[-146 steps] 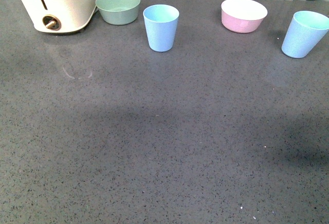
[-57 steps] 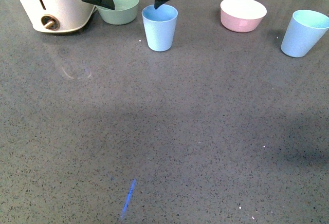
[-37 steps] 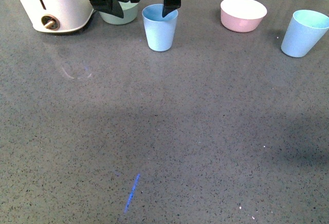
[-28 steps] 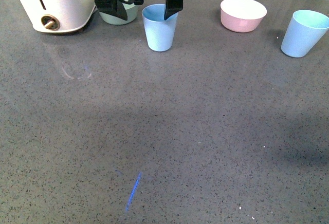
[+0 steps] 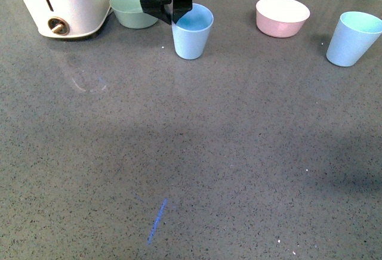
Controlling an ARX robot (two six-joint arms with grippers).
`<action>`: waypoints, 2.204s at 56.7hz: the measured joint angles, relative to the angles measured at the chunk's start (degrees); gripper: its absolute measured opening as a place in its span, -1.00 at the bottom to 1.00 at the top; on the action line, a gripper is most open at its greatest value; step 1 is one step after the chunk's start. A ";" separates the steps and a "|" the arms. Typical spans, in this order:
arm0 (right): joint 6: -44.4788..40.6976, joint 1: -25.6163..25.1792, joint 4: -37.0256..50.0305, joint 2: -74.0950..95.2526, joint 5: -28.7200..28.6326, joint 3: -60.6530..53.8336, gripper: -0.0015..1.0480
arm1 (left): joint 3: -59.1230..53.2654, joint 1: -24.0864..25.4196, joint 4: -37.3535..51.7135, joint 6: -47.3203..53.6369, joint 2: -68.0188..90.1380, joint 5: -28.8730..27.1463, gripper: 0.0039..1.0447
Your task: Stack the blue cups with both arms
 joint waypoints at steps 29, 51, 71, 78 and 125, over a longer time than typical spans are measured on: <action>-0.02 0.00 0.00 0.00 0.00 0.00 0.83 | -7.91 -3.65 -0.87 -4.20 -5.99 2.10 -0.97; 0.00 0.00 0.00 0.00 0.00 0.00 0.83 | -13.29 -8.33 0.98 -5.57 -8.26 1.77 -0.97; 0.00 0.00 0.00 0.00 0.00 0.00 0.83 | -6.16 -9.68 -2.67 -5.90 -4.48 2.16 -0.97; 0.00 0.00 0.00 0.00 0.00 0.00 0.83 | -2.51 -9.49 -4.33 -5.88 -1.75 2.49 -0.97; -0.02 0.00 0.00 0.00 0.00 0.00 0.83 | -4.13 -8.90 -3.15 -5.79 -2.32 3.69 0.38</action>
